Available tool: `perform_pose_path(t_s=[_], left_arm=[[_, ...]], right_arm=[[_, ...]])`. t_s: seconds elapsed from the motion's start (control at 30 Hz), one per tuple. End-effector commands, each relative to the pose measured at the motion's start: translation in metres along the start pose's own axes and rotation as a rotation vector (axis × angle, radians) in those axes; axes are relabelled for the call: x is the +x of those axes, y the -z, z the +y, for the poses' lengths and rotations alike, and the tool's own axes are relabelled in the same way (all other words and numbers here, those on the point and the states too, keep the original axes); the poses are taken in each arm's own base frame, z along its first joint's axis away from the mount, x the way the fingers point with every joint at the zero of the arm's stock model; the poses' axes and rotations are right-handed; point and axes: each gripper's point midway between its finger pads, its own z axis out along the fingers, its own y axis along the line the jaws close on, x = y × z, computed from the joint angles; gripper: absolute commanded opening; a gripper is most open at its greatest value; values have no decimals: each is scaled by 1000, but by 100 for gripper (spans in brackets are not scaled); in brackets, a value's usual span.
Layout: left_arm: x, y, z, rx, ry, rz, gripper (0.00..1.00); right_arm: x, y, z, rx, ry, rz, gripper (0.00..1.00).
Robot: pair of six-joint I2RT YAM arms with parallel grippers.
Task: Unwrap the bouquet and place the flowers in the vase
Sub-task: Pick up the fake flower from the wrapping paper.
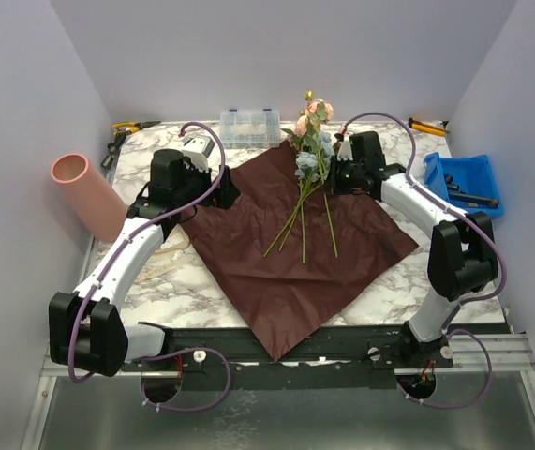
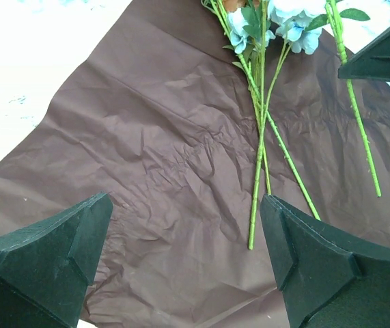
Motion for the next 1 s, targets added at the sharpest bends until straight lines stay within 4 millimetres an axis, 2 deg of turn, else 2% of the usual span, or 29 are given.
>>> perform_pose_path(t_s=[0.0,0.13,0.23,0.33,0.4,0.47,0.57,0.73,0.8,0.87,0.97], left_arm=[[-9,10,-4,8,-13,-14,99],[-13,9,-2,-11,13,-18,99],[-16,8,3,-38,32,-9,99],[-17,6,9,-70,41,-4,99],[-17,5,10,-75,44,5,99],[-16,4,9,-67,46,13,99],[-20,9,-2,-11,45,-1,99],[-37,25,-29,117,58,-49,99],[-46,34,-49,239,105,-43,99],[-55,45,-73,369,136,-32,99],[-71,61,-102,536,165,-32,98]], right_arm=[[-17,15,-22,126,38,-47,0],[-69,51,-50,292,12,-209,0],[-94,73,-67,374,16,-274,0],[-103,80,-67,379,91,-291,0],[-89,69,-57,301,137,-205,0],[-70,60,-45,209,162,-133,0],[-70,69,-19,75,201,-206,0],[-77,118,58,-286,333,-325,0],[-74,139,88,-442,330,-329,0],[-67,154,111,-572,308,-335,1],[-52,161,132,-706,261,-309,1]])
